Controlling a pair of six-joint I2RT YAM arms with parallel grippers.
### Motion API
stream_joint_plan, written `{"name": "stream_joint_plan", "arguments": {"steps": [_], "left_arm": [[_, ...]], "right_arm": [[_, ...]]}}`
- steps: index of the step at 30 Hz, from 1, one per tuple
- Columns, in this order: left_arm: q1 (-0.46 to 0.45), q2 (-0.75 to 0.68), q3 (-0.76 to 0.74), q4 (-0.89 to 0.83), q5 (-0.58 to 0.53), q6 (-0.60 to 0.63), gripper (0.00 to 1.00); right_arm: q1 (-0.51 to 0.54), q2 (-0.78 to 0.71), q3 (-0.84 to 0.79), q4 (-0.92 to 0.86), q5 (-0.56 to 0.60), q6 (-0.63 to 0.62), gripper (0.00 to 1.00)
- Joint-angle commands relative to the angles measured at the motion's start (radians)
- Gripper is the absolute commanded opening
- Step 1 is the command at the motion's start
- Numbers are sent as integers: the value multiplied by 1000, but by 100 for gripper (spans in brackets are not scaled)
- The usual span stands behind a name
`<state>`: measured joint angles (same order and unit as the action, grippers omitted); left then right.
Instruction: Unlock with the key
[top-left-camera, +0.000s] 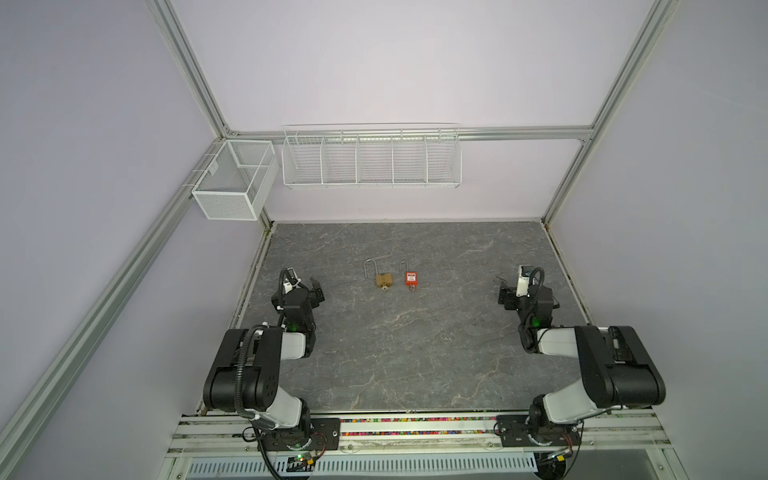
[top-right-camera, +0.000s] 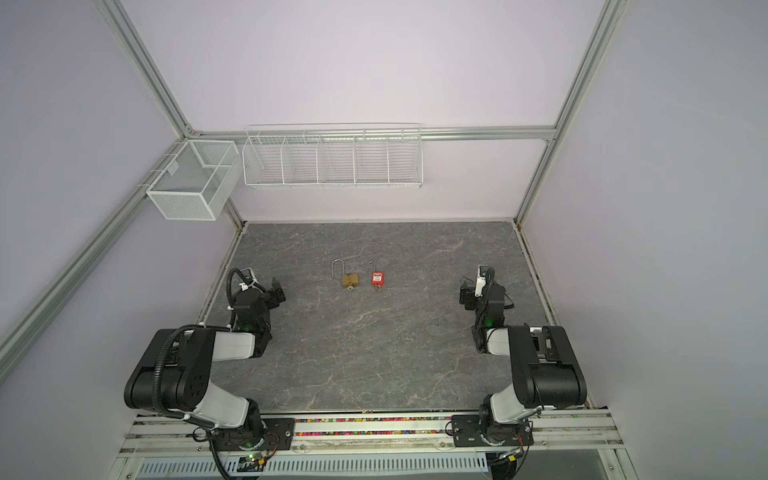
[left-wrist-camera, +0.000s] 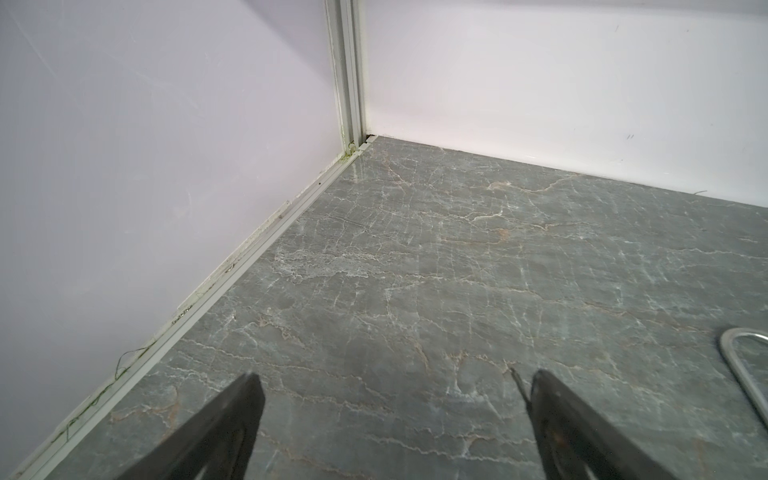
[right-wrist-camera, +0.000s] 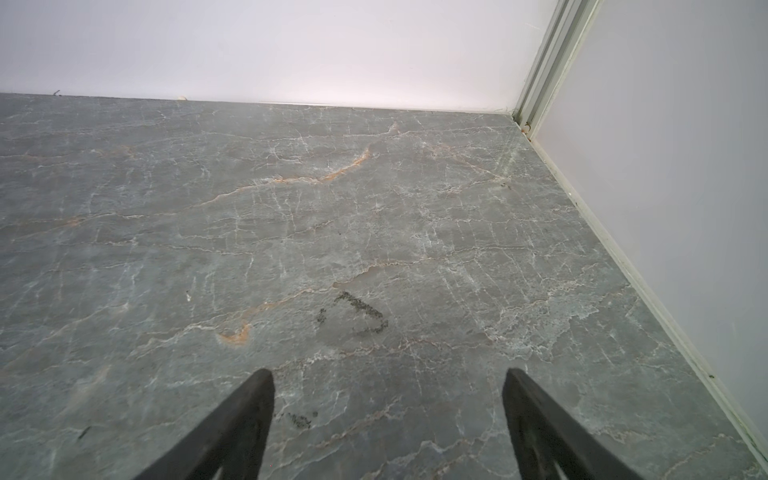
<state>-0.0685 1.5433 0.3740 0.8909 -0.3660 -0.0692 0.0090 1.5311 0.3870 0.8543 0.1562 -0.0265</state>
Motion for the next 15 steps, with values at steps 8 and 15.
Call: {"name": "stream_joint_plan", "arguments": {"steps": [8,15], "left_arm": [[-5,10,6,45,6,21,99],[-5,9,5,45,5,21,99]], "right_arm": [[2,-8,1,-3,-13,0,88],[3,-6,4,-8,-15,0,88]]}}
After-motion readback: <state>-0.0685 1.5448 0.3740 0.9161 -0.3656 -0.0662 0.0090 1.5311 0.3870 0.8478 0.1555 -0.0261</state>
